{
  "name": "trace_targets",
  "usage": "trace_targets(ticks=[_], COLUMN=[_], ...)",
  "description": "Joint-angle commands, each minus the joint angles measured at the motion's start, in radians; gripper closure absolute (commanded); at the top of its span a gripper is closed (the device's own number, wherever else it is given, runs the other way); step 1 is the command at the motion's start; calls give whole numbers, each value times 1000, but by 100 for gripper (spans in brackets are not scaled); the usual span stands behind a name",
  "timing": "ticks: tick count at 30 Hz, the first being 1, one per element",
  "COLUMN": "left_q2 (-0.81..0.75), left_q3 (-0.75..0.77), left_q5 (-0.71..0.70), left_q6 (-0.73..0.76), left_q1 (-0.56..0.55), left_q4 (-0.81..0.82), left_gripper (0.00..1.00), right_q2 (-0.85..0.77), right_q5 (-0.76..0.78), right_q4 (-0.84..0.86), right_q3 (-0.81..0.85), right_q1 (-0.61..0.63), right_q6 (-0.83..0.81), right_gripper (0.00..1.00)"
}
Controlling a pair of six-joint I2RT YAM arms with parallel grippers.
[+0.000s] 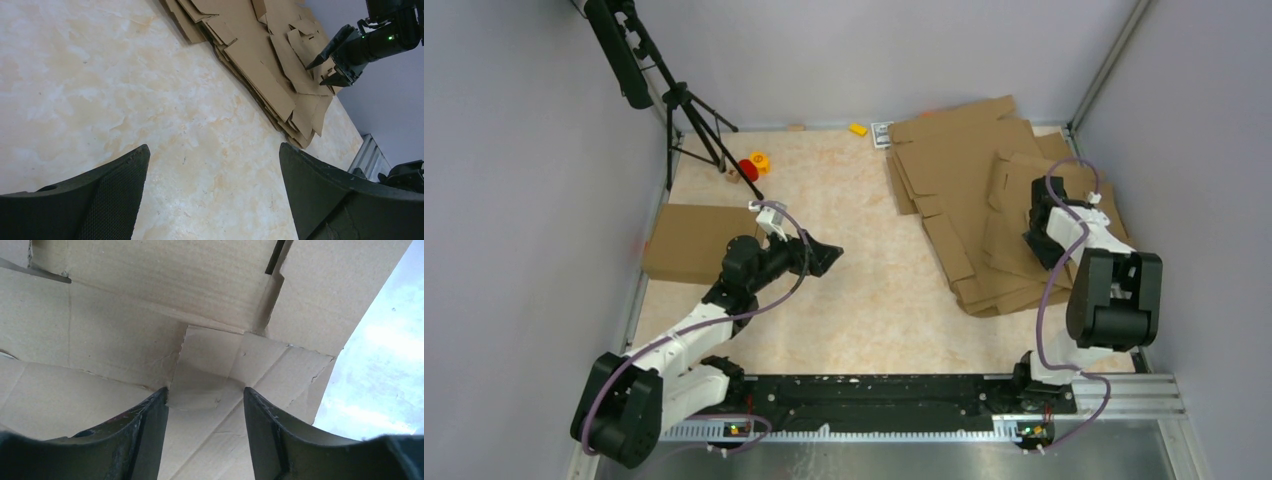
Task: Fold the paper box
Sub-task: Pick up the paper box from the paper box.
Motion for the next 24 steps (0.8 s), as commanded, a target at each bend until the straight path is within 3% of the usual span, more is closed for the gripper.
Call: trace_targets(ticks=[1, 4, 10, 16, 21, 24], left_q2=[-32, -42, -36, -32, -23, -13], left_q3=[34, 32, 31, 33, 33, 34], left_q5=[-10, -14, -15, -16, -14, -3], left_q6=[15, 17, 18, 18, 15, 9], left_q1=[-3, -3, -4, -3, -3, -3], left_q4=[6, 3, 5, 5, 11, 18], left_gripper=[1, 1, 1, 1, 1, 1], right_q2=[-110, -172, -230, -303, -419, -492], right_q5=[45, 57, 67, -7, -234, -223], right_q4=[0, 21, -1, -24, -30, -87], right_q3=[-14, -46, -52, -49, -57, 0], right_q1=[-14, -14, -14, -14, 5, 50], right_q6=[4, -14, -23, -59, -98, -95], right_gripper=[48, 58, 100, 100, 100, 100])
